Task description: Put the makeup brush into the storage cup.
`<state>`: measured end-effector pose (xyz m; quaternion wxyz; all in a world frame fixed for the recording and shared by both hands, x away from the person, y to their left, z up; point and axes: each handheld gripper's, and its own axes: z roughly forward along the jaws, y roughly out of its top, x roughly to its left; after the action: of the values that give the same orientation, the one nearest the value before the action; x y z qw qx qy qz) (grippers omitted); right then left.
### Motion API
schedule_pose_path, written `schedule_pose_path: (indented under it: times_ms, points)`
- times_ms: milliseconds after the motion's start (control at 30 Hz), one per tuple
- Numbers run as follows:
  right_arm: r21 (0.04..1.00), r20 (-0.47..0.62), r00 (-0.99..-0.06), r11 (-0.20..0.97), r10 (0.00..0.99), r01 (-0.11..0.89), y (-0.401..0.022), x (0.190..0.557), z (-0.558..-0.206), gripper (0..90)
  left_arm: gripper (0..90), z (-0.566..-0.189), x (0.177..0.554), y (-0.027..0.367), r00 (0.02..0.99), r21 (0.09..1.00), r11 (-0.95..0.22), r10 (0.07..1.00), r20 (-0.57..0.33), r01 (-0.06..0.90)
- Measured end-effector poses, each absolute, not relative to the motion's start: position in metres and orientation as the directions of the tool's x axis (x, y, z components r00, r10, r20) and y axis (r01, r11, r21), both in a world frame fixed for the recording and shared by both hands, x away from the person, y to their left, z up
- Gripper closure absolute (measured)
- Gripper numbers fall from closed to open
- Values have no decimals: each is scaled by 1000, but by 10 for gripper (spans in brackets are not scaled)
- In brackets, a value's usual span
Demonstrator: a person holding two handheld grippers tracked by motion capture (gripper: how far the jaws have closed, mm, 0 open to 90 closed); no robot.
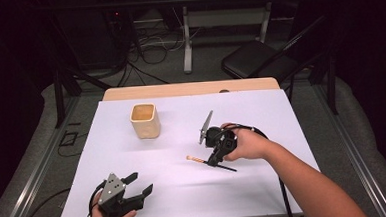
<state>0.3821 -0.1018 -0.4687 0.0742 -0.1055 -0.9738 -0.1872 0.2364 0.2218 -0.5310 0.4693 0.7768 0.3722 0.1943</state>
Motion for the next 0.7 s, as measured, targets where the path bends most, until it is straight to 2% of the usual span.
schedule_pose_path:
  times_ms: [533,700]
  points:
    - [398,193,-965,884,180,245,-105,379,-467,837,337,-532,237,220,652,870,-286,756,-52,401]
    - [407,190,-964,878,188,252,-108,378,-465,837,352,-532,242,219,653,869,-258,751,-96,423]
